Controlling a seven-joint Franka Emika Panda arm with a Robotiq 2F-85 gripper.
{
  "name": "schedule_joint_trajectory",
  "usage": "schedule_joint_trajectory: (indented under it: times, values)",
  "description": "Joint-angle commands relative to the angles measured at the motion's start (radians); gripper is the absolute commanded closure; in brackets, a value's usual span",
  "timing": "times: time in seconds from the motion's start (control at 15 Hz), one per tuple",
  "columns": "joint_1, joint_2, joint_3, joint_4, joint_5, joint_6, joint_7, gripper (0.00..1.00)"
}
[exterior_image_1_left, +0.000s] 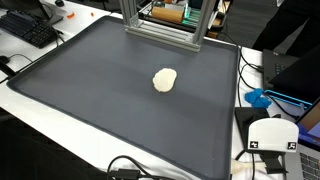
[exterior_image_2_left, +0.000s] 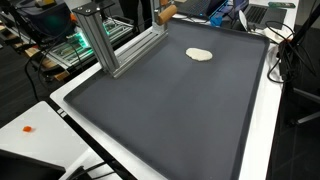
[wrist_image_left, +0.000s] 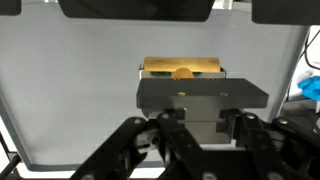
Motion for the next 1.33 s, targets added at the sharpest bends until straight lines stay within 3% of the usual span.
schedule_joint_trajectory:
  times: [0.0,0.6,1.27]
  values:
    - [0.008,-0.103,-0.001,-0.087,0.063,-0.01,-0.017,0.78]
    - [0.035,-0.196,0.021,-0.186,0.105,-0.008,-0.014,0.78]
    - [0.06,-0.232,0.057,-0.19,0.105,-0.063,-0.006,0.78]
